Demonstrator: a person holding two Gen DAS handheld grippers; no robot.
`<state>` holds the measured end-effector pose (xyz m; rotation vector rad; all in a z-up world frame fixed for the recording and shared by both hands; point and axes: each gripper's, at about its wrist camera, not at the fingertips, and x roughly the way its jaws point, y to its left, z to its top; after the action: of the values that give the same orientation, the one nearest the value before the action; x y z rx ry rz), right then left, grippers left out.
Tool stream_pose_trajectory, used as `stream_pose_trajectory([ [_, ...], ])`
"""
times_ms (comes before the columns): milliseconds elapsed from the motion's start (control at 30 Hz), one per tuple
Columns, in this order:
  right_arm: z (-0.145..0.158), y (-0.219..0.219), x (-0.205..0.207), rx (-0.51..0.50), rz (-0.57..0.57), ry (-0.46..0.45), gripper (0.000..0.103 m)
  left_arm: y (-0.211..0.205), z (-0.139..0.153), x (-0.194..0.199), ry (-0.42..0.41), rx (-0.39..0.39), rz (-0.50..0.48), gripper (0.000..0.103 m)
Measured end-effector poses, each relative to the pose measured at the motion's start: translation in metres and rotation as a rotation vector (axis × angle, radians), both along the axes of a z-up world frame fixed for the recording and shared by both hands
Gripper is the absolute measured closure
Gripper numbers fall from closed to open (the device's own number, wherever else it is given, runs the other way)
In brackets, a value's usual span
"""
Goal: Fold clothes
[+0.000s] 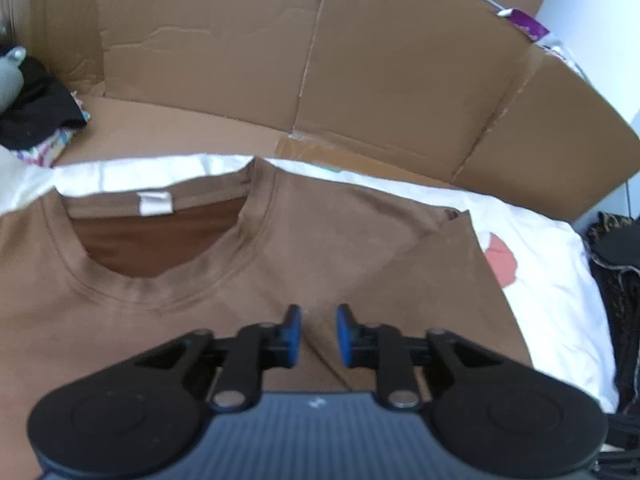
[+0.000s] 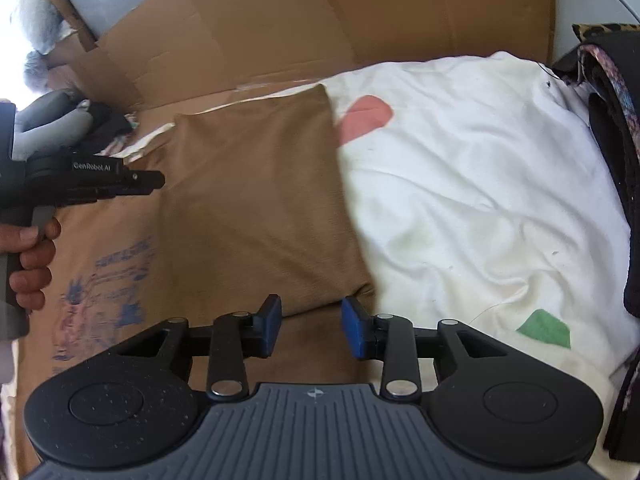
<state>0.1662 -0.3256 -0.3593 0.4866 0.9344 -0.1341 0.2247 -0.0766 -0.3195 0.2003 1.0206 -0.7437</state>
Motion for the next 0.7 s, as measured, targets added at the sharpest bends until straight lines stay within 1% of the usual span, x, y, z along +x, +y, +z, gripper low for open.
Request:
stream_pose_trajectory([
  [100,0.018,0.006,-0.002,0.002,0.021,-0.001,0.063,0.011,0.026,0.003,0.012,0.015,-0.002,0.072],
  [167,0.033,0.007,-0.003,0.014,0.021,-0.003,0.061,0.021,0.047,0.008,0.020,0.018,0.025,0.063],
  [200,0.042,0.007,-0.003,0.020,0.020,-0.002,0.056,0.026,0.059,0.011,0.023,0.019,0.039,0.062],
  [267,0.062,0.008,-0.004,0.030,0.024,-0.003,0.047,0.037,0.084,0.017,0.036,0.027,0.069,0.056],
  [333,0.084,0.008,-0.005,0.034,0.033,-0.005,0.045,0.050,0.110,0.021,0.040,0.042,0.101,0.050],
  [433,0.121,0.008,-0.008,0.038,0.059,-0.002,0.043,0.070,0.152,0.025,0.035,0.052,0.150,0.035],
  [467,0.135,0.008,-0.008,0.034,0.073,-0.003,0.041,0.078,0.166,0.026,0.033,0.054,0.166,0.032],
  [500,0.150,0.008,-0.009,0.033,0.086,-0.004,0.035,0.085,0.180,0.027,0.031,0.056,0.182,0.031],
  [567,0.178,0.007,-0.010,0.028,0.099,-0.005,0.029,0.098,0.208,0.029,0.028,0.062,0.211,0.030],
  [700,0.236,0.004,-0.016,0.034,0.080,-0.018,0.015,0.125,0.255,0.021,0.030,0.085,0.232,0.025],
])
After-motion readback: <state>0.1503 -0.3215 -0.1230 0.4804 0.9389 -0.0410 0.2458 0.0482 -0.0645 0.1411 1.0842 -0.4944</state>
